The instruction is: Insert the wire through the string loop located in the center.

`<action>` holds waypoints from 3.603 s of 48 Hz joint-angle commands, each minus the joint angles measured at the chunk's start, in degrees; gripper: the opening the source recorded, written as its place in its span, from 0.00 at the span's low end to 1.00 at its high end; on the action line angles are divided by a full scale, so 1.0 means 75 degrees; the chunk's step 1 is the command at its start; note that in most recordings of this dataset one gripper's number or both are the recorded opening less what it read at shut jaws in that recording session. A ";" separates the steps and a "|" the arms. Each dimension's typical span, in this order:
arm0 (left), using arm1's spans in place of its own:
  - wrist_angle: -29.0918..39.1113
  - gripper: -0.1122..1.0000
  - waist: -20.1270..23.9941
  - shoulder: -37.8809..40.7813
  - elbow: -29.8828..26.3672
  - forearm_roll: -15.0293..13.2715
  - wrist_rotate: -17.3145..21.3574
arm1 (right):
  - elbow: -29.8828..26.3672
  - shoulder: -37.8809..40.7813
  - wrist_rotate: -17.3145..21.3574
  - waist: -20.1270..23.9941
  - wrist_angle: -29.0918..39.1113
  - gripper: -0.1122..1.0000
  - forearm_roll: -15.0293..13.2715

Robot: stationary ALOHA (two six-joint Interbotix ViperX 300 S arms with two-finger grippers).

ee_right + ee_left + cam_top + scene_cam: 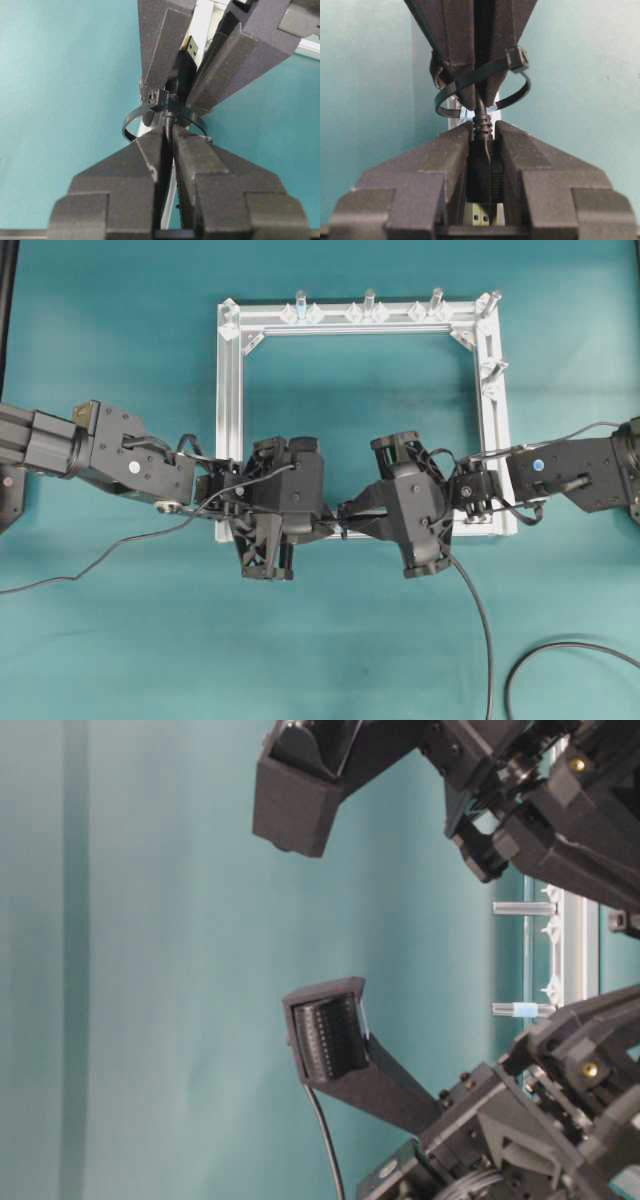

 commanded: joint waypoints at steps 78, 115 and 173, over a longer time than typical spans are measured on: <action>0.0938 0.24 0.0035 -0.2004 0.1371 0.0000 -0.0070 | 0.1289 -0.1582 0.0023 0.0000 0.0211 0.69 0.0047; 0.1617 0.24 0.0035 -0.3422 0.2695 -0.0012 -0.0738 | 0.1289 -0.1594 0.0211 0.0000 0.0211 0.69 0.0035; 0.1512 0.22 -0.0188 -0.2941 0.3012 -0.0023 -0.0832 | 0.1242 -0.1594 0.0199 0.0000 0.0199 0.69 0.0035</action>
